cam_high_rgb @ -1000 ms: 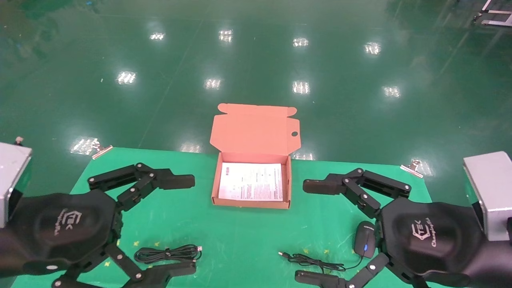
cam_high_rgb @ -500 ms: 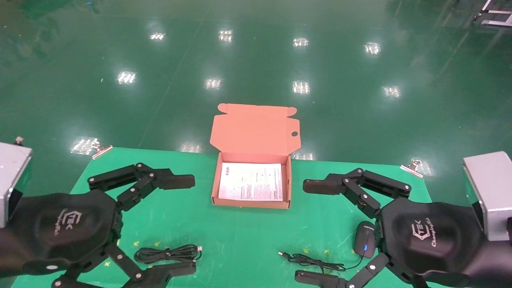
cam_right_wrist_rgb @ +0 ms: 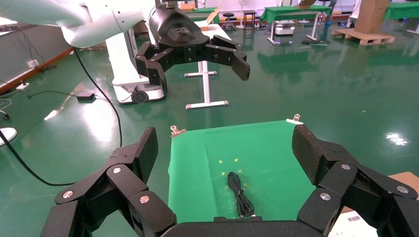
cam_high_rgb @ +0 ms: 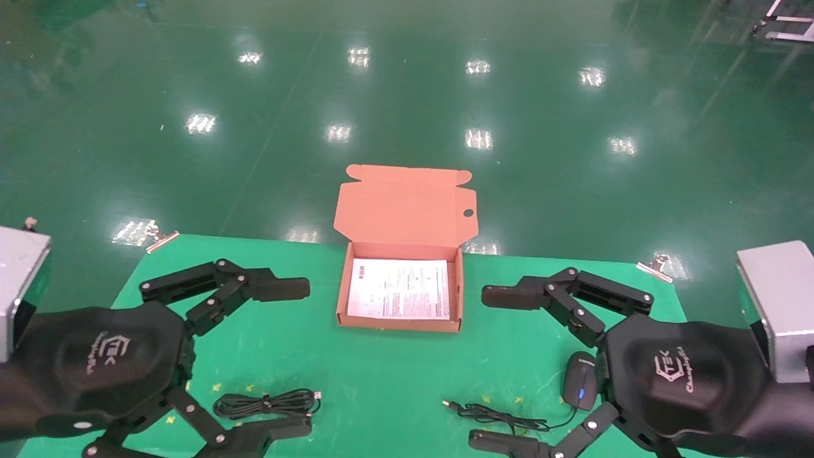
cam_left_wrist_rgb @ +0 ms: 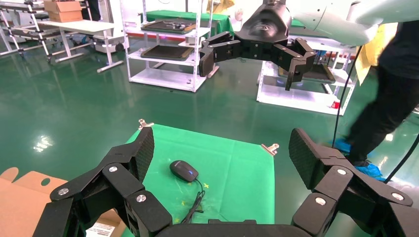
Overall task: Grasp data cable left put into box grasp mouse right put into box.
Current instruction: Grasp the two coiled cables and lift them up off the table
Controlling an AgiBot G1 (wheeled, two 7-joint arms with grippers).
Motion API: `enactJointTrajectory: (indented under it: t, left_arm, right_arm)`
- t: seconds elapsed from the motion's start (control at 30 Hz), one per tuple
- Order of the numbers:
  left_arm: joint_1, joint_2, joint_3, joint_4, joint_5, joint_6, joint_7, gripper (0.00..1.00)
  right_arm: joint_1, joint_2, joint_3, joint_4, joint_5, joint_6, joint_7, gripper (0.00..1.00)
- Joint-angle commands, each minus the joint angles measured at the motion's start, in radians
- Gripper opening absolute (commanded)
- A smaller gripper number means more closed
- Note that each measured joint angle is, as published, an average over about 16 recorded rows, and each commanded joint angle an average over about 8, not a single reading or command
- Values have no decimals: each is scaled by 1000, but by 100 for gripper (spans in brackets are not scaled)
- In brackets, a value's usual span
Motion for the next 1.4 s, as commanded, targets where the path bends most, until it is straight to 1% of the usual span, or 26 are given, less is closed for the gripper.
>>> enactJointTrajectory:
  t: [0.03,0.53,0.67,0.8,0.9,1.0,1.17,1.3,1.4]
  left_arm:
    - [0,0,0,0,0,0,0,100]
    - [-2,2,5,-2,6,1,-2,100]
    - [-17,4,33,-19,53,8,-24,100]
    - [-68,16,96,-33,181,14,-57,100]
    - [-127,35,153,-28,314,21,-70,100]
    - [-196,70,216,-10,463,32,-72,100]
    - [-293,164,336,48,722,38,-67,100]
    - [-327,248,417,104,891,13,-62,100]
    - [-333,300,463,139,991,-19,-56,100]
  right_arm:
    - [0,0,0,0,0,0,0,100]
    - [0,0,0,0,0,0,0,100]
    - [2,8,-3,-4,-19,-5,-13,100]
    - [27,32,-25,-14,-99,-23,-30,100]
    - [78,49,-66,-14,-201,-51,-29,100]
    - [150,48,-136,-12,-331,-76,-28,100]
    - [282,8,-286,-45,-549,-94,-53,100]
    - [366,-34,-396,-111,-658,-94,-102,100]
    - [408,-64,-468,-162,-720,-91,-153,100]
